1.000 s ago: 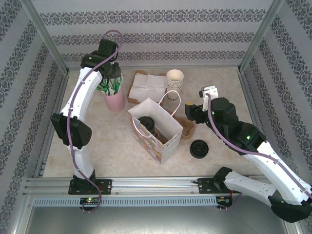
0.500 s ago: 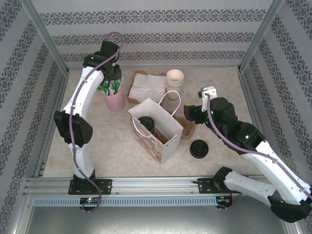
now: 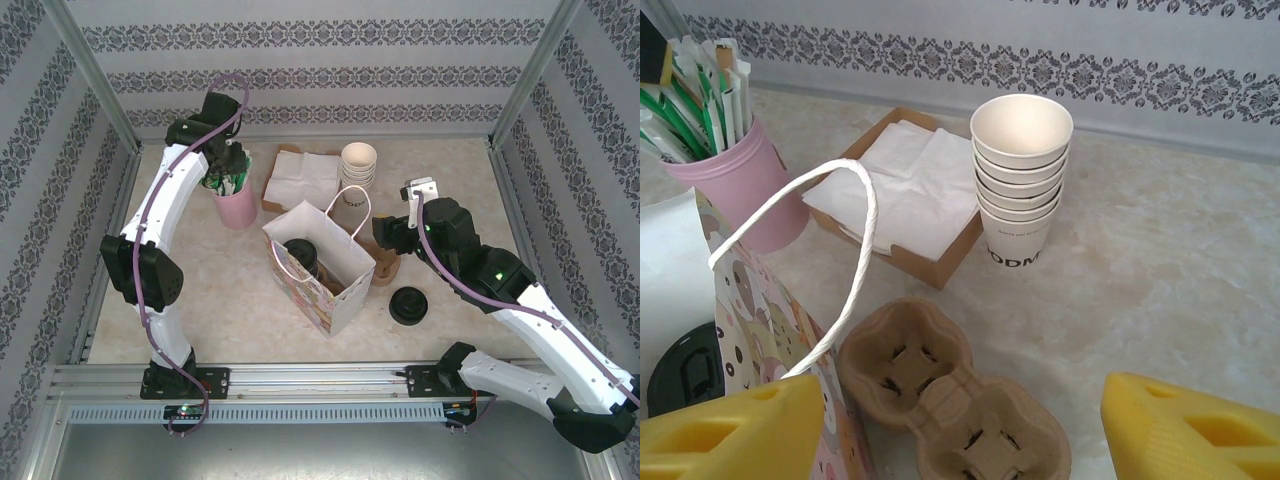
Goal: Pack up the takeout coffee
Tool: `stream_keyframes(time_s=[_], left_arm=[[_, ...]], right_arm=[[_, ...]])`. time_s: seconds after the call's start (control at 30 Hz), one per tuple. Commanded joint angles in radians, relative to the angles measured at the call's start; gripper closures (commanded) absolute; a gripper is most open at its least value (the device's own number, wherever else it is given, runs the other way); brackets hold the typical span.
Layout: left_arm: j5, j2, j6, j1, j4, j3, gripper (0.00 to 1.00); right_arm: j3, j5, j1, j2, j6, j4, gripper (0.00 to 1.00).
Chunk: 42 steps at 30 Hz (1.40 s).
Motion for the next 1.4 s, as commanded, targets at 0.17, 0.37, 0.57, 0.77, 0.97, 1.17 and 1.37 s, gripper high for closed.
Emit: stream_keyframes(time_s=[0.17, 0.37, 0.57, 0.77, 0.97, 1.17, 1.37], left_arm=[[-0.037, 0.022, 0.001, 0.013, 0.008, 0.035, 0.69], [-0.030, 0.038, -0.008, 0.013, 0.025, 0.060, 0.68], [-0.080, 0.052, 0.016, 0.021, 0.024, 0.077, 0.68], [-0.103, 0.070, 0.033, 0.031, 0.024, 0.111, 0.68], [-0.120, 0.094, 0.047, 0.034, 0.008, 0.158, 0.69], [-0.109, 0.100, 0.054, 0.034, 0.017, 0.161, 0.72], [-0.117, 0.129, 0.063, 0.038, 0.016, 0.195, 0.76]], right_arm=[[0.003, -0.013, -0.011, 0.008, 0.022, 0.007, 0.26], [-0.002, -0.010, -0.011, 0.008, 0.019, 0.002, 0.25], [-0.006, -0.014, -0.011, 0.009, 0.019, 0.002, 0.25], [-0.005, -0.020, -0.011, 0.009, 0.022, 0.004, 0.25], [-0.006, -0.023, -0.010, 0.008, 0.024, 0.003, 0.25], [-0.008, -0.025, -0.010, 0.009, 0.027, 0.005, 0.25], [-0.004, -0.032, -0.010, 0.012, 0.028, 0.003, 0.25]])
